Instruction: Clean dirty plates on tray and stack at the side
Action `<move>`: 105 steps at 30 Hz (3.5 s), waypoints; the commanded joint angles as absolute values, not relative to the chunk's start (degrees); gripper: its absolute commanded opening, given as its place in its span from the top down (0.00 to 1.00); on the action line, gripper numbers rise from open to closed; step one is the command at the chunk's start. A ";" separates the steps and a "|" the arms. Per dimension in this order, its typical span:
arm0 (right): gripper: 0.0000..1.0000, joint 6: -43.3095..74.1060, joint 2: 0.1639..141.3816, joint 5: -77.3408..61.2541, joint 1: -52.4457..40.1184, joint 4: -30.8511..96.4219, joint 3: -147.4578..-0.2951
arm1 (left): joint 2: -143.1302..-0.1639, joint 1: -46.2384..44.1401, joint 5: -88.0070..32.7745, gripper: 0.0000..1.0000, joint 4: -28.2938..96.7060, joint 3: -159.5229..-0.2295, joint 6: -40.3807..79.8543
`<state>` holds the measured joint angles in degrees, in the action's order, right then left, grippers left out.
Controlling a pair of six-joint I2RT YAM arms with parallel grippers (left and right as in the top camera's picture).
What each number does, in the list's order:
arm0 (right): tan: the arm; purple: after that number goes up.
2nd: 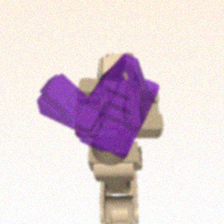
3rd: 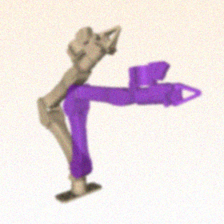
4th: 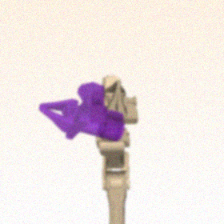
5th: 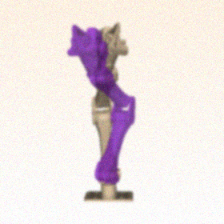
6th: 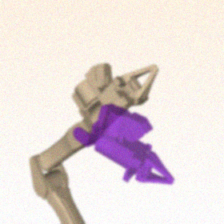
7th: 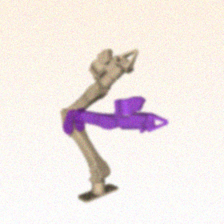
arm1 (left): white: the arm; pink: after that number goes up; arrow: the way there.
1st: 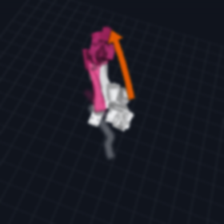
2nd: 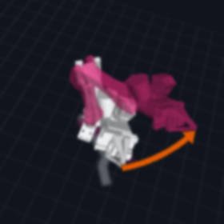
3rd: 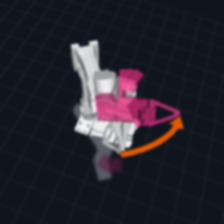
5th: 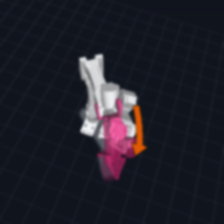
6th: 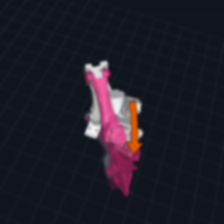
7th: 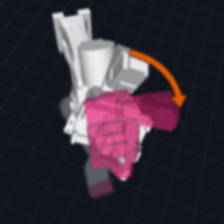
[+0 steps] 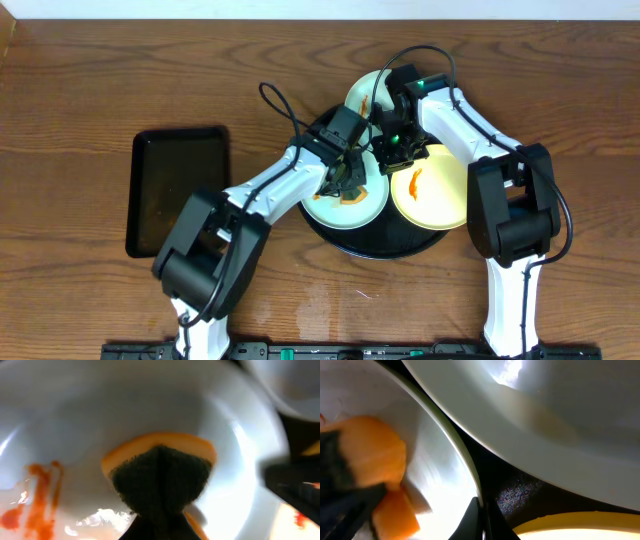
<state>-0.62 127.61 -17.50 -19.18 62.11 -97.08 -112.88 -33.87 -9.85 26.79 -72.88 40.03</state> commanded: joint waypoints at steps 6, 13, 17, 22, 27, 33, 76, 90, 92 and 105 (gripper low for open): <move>0.99 -0.03 127.61 -18.87 -19.20 62.43 -98.19 | -114.87 -33.82 8.45 0.92 34.15 -72.64 35.09; 0.99 -0.01 127.63 -18.26 -19.20 62.76 -98.19 | -112.25 -33.76 14.68 0.92 36.23 -74.04 30.92; 0.99 -0.01 127.63 -18.26 -19.20 62.89 -98.19 | -107.59 -33.71 15.09 0.92 36.01 -75.50 30.44; 0.99 -0.01 127.61 -18.26 -19.20 62.89 -98.19 | -104.68 -33.74 12.88 0.92 34.94 -75.53 32.49; 0.99 -0.01 127.63 -18.26 -19.20 62.87 -98.19 | -106.32 -33.74 1.15 0.93 30.48 -75.07 34.96; 0.99 -0.03 127.61 -18.26 -19.20 63.00 -98.19 | -111.22 -33.71 -3.44 0.92 29.06 -75.02 36.95; 0.99 0.01 117.67 -9.08 -21.19 63.94 -101.65 | -78.94 -20.16 13.26 0.92 52.73 -76.12 34.30; 0.99 0.40 106.78 18.85 -30.68 62.92 -101.65 | -75.22 -15.75 9.41 0.92 56.51 -76.09 33.01; 0.99 0.54 106.34 19.70 -32.38 63.02 -101.65 | -75.22 -15.77 9.41 0.93 56.60 -76.09 33.01; 0.49 11.27 116.29 6.87 -27.09 64.90 -101.51 | -75.22 -15.77 9.41 0.92 58.35 -76.09 33.01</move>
<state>8.29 112.18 10.22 -29.32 64.62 -100.95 -76.03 -16.05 9.32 58.13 -75.24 34.02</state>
